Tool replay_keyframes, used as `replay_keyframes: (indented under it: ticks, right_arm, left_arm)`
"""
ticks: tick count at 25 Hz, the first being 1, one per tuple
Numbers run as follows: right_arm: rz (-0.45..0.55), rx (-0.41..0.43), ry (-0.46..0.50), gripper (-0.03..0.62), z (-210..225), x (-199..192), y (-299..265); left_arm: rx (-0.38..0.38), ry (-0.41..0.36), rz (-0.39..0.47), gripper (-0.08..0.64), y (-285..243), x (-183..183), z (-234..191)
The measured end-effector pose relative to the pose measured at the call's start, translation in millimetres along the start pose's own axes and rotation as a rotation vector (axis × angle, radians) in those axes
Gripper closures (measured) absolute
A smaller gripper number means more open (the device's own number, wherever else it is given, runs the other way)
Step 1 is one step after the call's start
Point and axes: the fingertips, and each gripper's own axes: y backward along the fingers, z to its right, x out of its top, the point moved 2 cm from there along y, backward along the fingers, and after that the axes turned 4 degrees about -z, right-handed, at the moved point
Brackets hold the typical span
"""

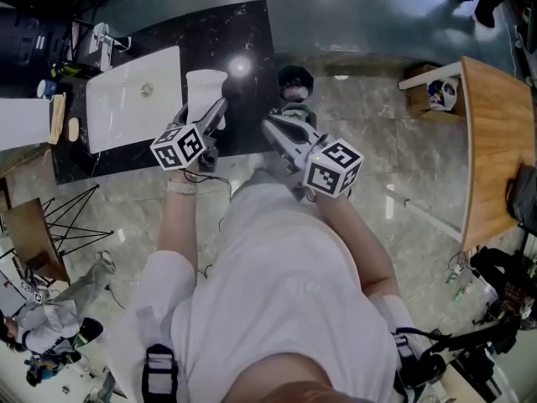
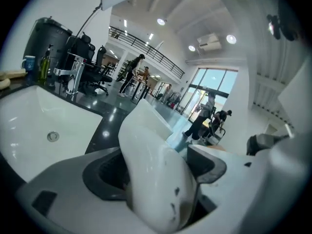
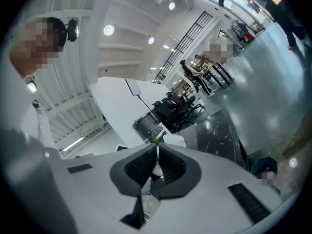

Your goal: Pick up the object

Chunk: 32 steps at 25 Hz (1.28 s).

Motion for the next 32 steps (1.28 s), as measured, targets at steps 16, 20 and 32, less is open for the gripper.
replay_keyframes:
  ticks: [16,20,32]
  right_arm:
    - [-0.096,0.190,0.004,0.569,-42.8,-16.1,-57.5]
    - [-0.114,0.229,-0.010,0.569,-52.3,-19.6,-68.3]
    - [-0.135,0.359,-0.012,0.569,-87.9,-30.9,-90.1]
  left_arm:
    - [-0.121,0.257,0.282,0.169,107.3,14.8,20.2]
    - [-0.135,0.310,0.334,0.170,131.2,14.9,28.7]
    - [-0.255,0.451,0.489,0.172,179.2,11.8,42.9]
